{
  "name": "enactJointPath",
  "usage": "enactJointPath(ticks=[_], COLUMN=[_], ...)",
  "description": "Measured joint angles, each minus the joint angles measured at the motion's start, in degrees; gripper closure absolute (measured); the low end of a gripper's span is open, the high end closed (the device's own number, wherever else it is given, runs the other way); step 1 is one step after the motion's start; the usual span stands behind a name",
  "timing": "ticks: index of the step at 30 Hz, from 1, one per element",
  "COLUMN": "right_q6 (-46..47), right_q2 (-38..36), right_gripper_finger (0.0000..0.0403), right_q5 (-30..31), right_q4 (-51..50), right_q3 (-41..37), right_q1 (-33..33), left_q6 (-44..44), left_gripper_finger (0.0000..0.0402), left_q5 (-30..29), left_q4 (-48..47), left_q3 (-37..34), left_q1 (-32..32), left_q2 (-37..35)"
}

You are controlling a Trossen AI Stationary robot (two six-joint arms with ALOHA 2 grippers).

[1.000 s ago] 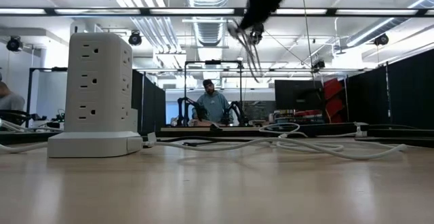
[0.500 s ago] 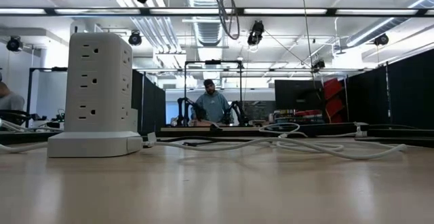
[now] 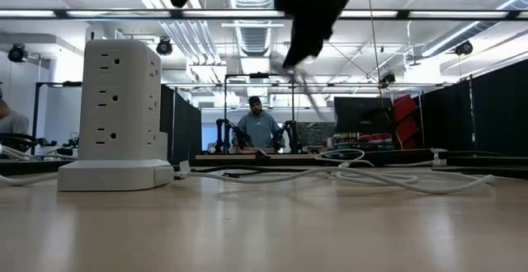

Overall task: Insert USB
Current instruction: Insert the left white charger cable into the purple charger adapter

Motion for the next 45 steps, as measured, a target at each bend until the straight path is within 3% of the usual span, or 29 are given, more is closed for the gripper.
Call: enactJointPath(ticks=[6,10,19,23,26,45], right_q6=[-1.01,-3.79,-3.77,-2.27,-4.50,-11.32], right_q2=[9.22,10.92,6.73,4.88,6.09,15.70], right_gripper_finger=[0.0403,0.0385,0.0244,0.0209,0.0211,0.0312], right_q5=[3.81,3.73,4.90,-3.62,-7.54,-6.65], right_q4=[-0.49,-2.11,-2.92,-1.58,-1.47,5.12], right_q3=[-5.10,-4.81,-4.81,-4.77,-5.99,-8.20], right_q1=[-0.25,-0.08,-1.07,-0.35,0.93,0.84], left_q6=[-0.02,-0.05,-0.26,0.03,0.40,0.04], left_gripper_finger=[0.0283,0.0283,0.0283,0.0283,0.0283,0.0283], left_q5=[0.04,-0.33,-4.50,-5.07,-5.11,-5.20], left_q4=[-3.69,-7.28,-11.88,-13.38,-13.43,-15.17], left_q3=[2.46,3.18,2.97,2.84,2.78,2.65], left_q1=[0.00,0.00,0.02,0.09,0.09,0.09], left_q2=[-2.12,-4.17,-7.84,-8.64,-8.71,-8.63])
